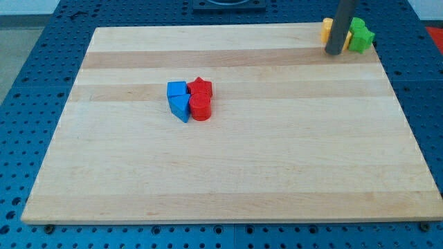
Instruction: Move blue cube along with red star a bit right
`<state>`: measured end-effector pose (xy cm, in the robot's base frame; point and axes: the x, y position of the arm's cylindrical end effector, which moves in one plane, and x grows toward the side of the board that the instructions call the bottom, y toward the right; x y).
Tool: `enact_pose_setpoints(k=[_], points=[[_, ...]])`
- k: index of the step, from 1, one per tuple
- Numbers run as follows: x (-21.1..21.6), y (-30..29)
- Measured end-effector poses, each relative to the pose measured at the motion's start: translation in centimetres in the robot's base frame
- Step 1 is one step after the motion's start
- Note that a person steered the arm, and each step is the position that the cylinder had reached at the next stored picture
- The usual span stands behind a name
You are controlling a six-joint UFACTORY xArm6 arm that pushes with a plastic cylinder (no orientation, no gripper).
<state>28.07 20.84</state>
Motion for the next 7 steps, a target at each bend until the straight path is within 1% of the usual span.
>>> enact_pose_setpoints(k=[1,3,5,6,7], points=[[0.2,0.1],[5.6,0.1],[6.9,-0.2],[10.2,-0.3],[10.4,-4.8]])
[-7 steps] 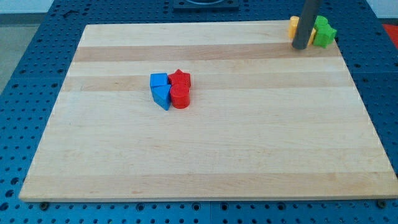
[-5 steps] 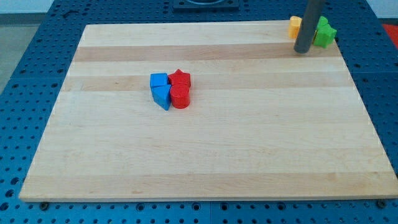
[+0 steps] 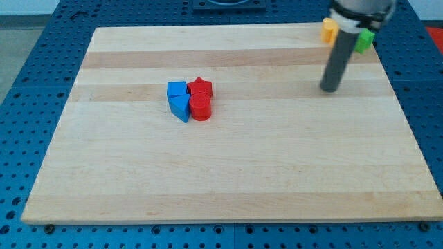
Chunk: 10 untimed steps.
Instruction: Move blue cube along with red star a bit right
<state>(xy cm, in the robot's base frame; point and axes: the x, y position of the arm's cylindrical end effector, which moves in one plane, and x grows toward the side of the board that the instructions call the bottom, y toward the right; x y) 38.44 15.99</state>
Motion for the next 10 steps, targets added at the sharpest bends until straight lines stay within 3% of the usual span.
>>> enact_pose_setpoints(k=[3,5,6,10], points=[[-5.6,-18.3],[-1.3,-29.0],[0.8,-29.4],[1.0,-25.2]])
